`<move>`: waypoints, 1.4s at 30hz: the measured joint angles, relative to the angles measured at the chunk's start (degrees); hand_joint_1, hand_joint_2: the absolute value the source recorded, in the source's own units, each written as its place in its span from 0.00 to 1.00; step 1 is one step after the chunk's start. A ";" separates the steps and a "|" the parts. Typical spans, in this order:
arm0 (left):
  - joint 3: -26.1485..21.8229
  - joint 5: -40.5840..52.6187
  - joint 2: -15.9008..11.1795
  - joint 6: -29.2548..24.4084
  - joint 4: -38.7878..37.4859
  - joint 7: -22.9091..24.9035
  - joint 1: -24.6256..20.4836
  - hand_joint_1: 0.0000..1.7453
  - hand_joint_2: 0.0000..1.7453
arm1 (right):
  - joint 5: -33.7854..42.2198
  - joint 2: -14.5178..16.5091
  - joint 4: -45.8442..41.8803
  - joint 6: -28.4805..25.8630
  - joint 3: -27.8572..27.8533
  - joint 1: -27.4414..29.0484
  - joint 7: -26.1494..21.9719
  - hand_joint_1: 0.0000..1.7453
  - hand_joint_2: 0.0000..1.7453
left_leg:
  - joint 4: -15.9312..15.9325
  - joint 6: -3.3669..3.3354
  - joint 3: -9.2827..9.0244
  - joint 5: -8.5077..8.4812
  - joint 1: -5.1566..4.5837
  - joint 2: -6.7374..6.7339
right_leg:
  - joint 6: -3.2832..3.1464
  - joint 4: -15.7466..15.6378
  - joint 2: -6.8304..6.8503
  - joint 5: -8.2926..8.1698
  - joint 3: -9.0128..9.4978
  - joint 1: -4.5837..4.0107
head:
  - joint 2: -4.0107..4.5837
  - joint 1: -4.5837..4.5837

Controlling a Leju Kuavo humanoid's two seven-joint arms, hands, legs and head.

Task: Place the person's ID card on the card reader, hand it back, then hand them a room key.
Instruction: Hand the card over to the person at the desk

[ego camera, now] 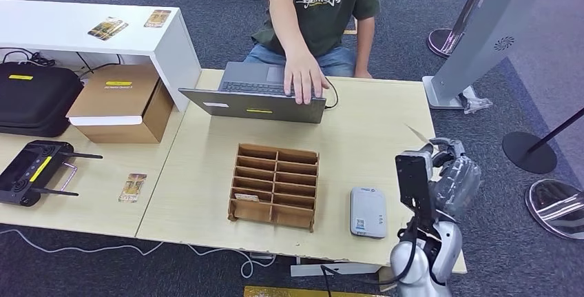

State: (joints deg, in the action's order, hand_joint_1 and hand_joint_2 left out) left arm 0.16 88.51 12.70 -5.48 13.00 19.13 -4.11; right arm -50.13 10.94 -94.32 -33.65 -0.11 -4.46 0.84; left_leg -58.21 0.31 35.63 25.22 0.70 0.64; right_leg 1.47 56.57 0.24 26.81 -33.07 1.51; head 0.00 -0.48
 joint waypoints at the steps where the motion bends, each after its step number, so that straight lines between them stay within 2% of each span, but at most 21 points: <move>1: -0.01 0.02 0.00 0.21 0.00 -0.04 -0.06 0.00 0.00 | -0.97 0.11 0.09 -0.32 0.01 -0.82 -0.09 1.00 1.00 | 0.00 0.00 0.00 0.00 0.00 0.00 | 0.00 0.00 0.00 0.00 0.00 0.00 | 0.00 0.00; 14: 0.52 0.27 0.06 2.28 0.00 -0.99 -0.96 0.00 0.00 | -14.14 0.29 4.90 -4.06 3.67 -12.64 1.19 1.00 1.00 | -0.01 -0.01 -0.03 -0.03 0.00 0.00 | 0.00 0.02 -0.01 -0.02 0.04 0.00 | 0.00 0.01; 25: 1.76 0.25 0.35 3.43 0.00 -1.40 -1.47 0.00 0.00 | -19.16 0.29 12.20 -3.64 8.61 -21.07 2.19 1.00 1.00 | -0.01 0.01 -0.04 -0.04 0.01 0.00 | 0.00 0.03 -0.03 -0.02 0.04 0.00 | 0.00 0.00; 34: 1.76 0.07 -0.39 6.80 0.00 -6.28 -2.64 0.00 0.00 | -22.12 1.90 21.07 -2.74 12.85 -29.34 3.38 1.00 1.00 | -0.02 0.05 -0.09 -0.08 0.01 -0.01 | -0.01 0.10 -0.06 -0.03 0.05 -0.01 | 0.00 0.01; 39: 2.13 0.21 -0.56 7.39 0.00 -6.30 -3.02 0.00 0.00 | -24.66 2.73 25.81 -2.59 13.85 -33.19 4.85 1.00 1.00 | -0.02 0.06 -0.08 -0.08 0.02 -0.01 | -0.01 0.11 -0.05 -0.03 0.05 -0.01 | 0.00 0.01; 42: 3.03 0.26 -0.34 6.77 0.00 -4.21 -2.99 0.00 0.00 | -26.63 2.80 28.90 -2.38 14.36 -35.31 5.49 1.00 1.00 | -0.02 0.06 -0.08 -0.08 0.01 -0.01 | -0.01 0.11 -0.05 -0.03 0.05 0.00 | 0.00 0.01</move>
State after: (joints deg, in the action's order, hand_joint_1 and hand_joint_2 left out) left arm 3.19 88.77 12.36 1.29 13.00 14.92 -7.11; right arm -76.76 13.75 -65.42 -36.03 14.25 -39.77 6.32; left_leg -58.23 0.37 35.55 25.14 0.71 0.63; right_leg 1.45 56.68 0.19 26.78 -33.02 1.50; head 0.00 -0.47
